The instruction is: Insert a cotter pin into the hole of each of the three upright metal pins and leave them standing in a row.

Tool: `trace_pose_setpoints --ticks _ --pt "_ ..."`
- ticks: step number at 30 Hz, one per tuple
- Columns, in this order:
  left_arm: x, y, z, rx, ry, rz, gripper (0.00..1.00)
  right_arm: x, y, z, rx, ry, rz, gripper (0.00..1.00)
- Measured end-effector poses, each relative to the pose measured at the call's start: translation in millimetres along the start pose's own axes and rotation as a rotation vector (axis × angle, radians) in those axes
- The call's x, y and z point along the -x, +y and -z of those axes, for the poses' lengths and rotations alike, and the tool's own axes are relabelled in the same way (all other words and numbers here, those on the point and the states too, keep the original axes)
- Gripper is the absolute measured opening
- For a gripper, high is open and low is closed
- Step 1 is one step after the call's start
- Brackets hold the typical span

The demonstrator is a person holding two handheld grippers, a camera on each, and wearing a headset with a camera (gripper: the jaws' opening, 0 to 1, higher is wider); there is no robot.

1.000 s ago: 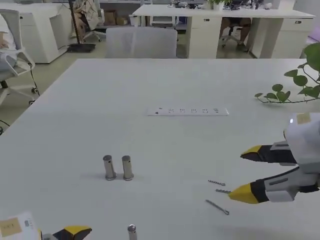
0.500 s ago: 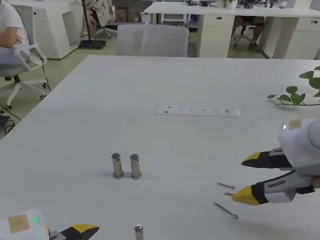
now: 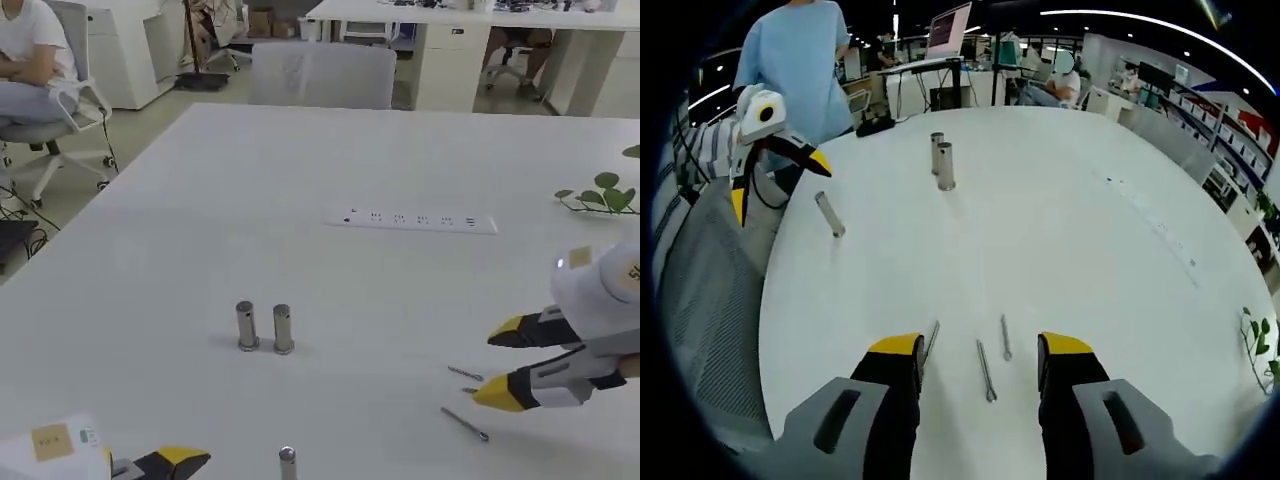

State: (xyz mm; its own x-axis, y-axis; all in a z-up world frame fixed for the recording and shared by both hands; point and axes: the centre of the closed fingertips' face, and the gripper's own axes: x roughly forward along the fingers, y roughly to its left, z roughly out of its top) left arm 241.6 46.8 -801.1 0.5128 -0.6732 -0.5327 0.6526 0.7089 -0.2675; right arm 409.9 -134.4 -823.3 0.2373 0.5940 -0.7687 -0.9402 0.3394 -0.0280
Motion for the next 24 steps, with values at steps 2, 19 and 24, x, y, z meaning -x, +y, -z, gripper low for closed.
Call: trace_pose_setpoints --ticks 2,19,24 --pt "0.3 -0.3 0.2 0.006 -0.002 -0.001 0.91 -3.4 -0.1 1.3 -0.007 0.012 -0.010 0.47" --pt "1.2 -1.3 2.7 0.024 0.002 -0.005 0.89 -18.4 -5.8 10.2 -0.017 0.081 -0.068 0.35" --pt "-0.2 -1.4 1.4 0.025 -0.002 -0.007 0.89 -20.0 -5.5 11.1 -0.022 0.091 -0.083 0.30"
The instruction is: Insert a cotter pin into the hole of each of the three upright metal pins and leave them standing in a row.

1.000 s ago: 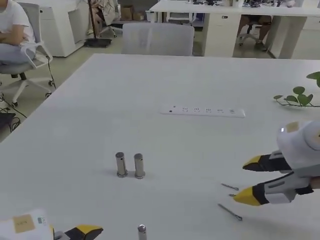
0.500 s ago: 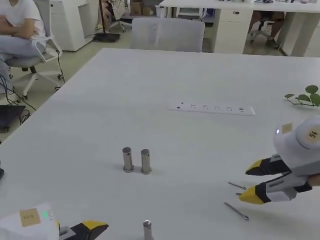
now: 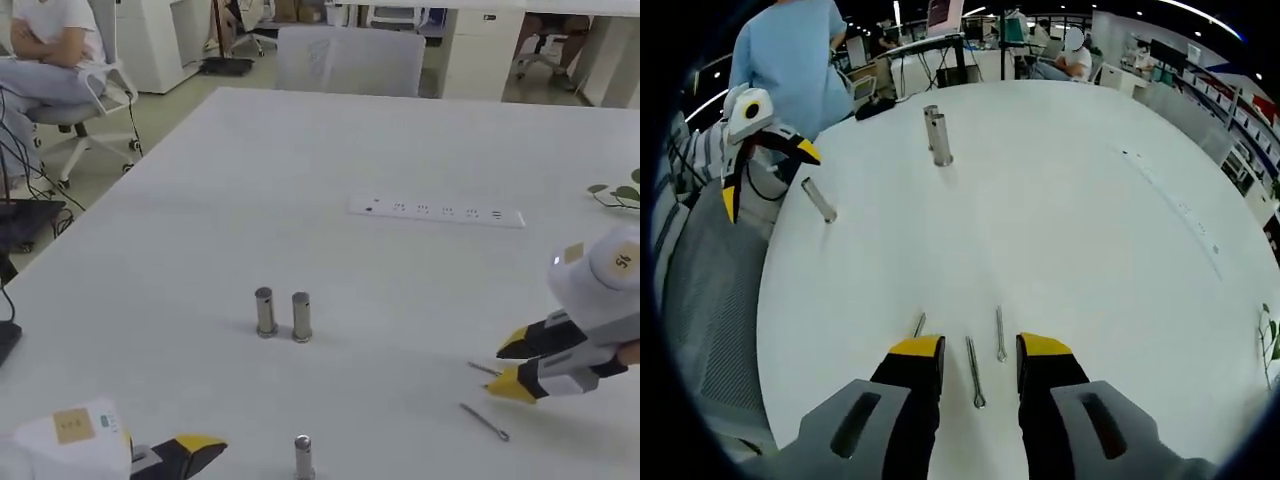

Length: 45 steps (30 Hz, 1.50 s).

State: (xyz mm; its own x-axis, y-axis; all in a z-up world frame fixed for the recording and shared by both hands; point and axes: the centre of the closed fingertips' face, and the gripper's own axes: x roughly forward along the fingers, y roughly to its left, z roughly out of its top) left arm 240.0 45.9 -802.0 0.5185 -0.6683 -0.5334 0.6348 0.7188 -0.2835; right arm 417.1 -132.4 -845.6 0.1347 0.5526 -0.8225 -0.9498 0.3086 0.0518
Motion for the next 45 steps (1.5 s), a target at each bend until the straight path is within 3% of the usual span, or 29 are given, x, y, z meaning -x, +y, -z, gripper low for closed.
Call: trace_pose_setpoints --ticks 23,45 --pt "-1.0 0.7 0.4 0.002 0.005 -0.010 0.87 -5.8 -8.7 3.2 -0.016 0.039 -0.025 0.19" --pt "-3.5 1.6 -0.4 0.005 0.007 -0.011 0.85 -13.6 -9.6 6.1 0.014 0.094 -0.056 0.13"
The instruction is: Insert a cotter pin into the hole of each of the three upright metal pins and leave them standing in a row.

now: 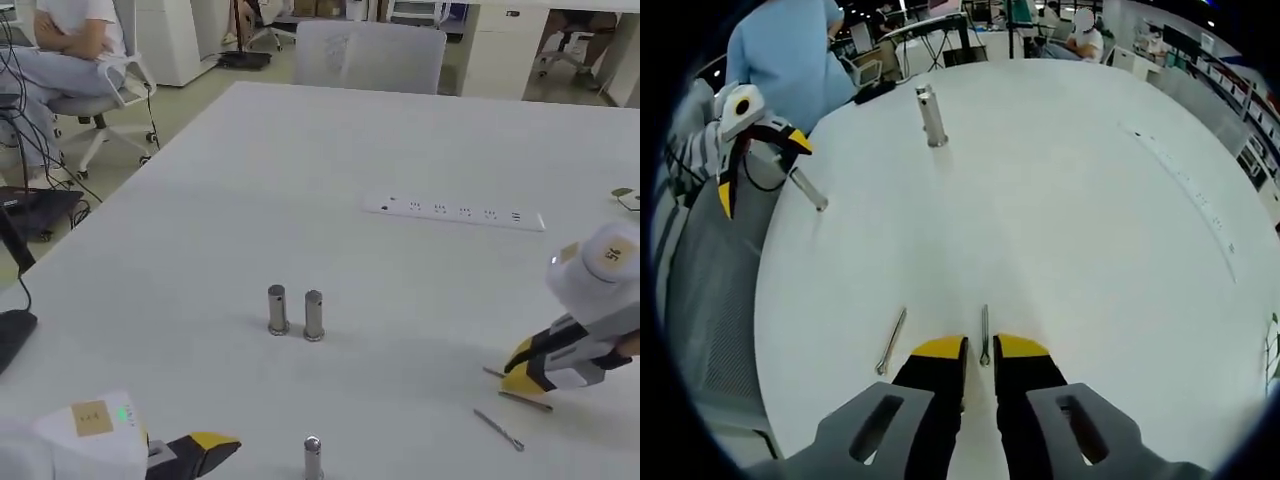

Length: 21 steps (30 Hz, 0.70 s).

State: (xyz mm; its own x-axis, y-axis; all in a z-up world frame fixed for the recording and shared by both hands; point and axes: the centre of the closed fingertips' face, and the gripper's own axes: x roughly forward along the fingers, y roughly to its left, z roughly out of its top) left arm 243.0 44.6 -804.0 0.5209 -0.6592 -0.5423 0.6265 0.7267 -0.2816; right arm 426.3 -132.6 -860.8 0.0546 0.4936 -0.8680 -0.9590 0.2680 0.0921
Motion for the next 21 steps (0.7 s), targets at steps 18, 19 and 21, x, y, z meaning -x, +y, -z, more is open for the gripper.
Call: trace_pose_setpoints --ticks 18,19,21 --pt "-1.3 2.0 3.1 0.003 0.003 -0.005 0.84 -1.7 -4.5 2.3 0.060 0.023 0.027 0.07" --pt "-1.3 2.0 2.9 0.004 0.002 -0.006 0.84 -1.9 -4.3 2.3 0.078 0.028 0.032 0.06" --pt "-1.2 1.9 2.8 0.004 0.001 -0.006 0.83 -2.1 -4.3 2.3 0.100 0.036 0.037 0.06"
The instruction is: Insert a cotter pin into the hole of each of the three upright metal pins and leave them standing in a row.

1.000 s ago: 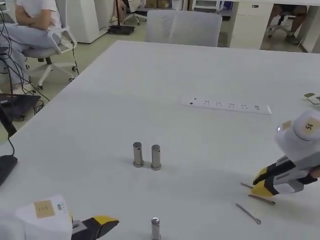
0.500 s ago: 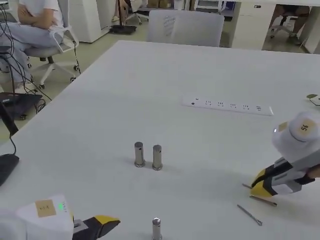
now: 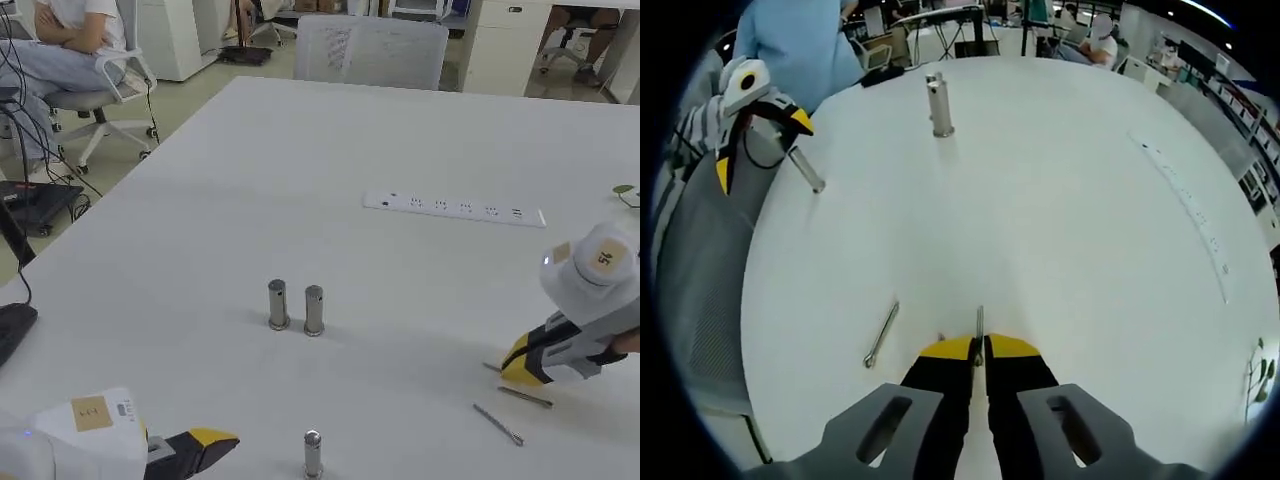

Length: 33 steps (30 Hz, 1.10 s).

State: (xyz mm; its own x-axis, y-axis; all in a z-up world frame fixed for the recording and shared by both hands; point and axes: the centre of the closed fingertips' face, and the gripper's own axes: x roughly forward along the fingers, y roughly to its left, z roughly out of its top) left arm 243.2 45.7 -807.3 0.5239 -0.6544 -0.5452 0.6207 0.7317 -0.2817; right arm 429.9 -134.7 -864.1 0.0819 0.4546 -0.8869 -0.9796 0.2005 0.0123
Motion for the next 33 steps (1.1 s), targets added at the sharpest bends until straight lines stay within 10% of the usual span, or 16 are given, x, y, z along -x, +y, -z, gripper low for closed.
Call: trace_pose_setpoints --ticks 33 --pt "-0.9 -1.4 -1.5 -0.002 -0.003 0.006 0.82 0.8 -1.2 -2.0 0.026 0.028 0.013 0.02"
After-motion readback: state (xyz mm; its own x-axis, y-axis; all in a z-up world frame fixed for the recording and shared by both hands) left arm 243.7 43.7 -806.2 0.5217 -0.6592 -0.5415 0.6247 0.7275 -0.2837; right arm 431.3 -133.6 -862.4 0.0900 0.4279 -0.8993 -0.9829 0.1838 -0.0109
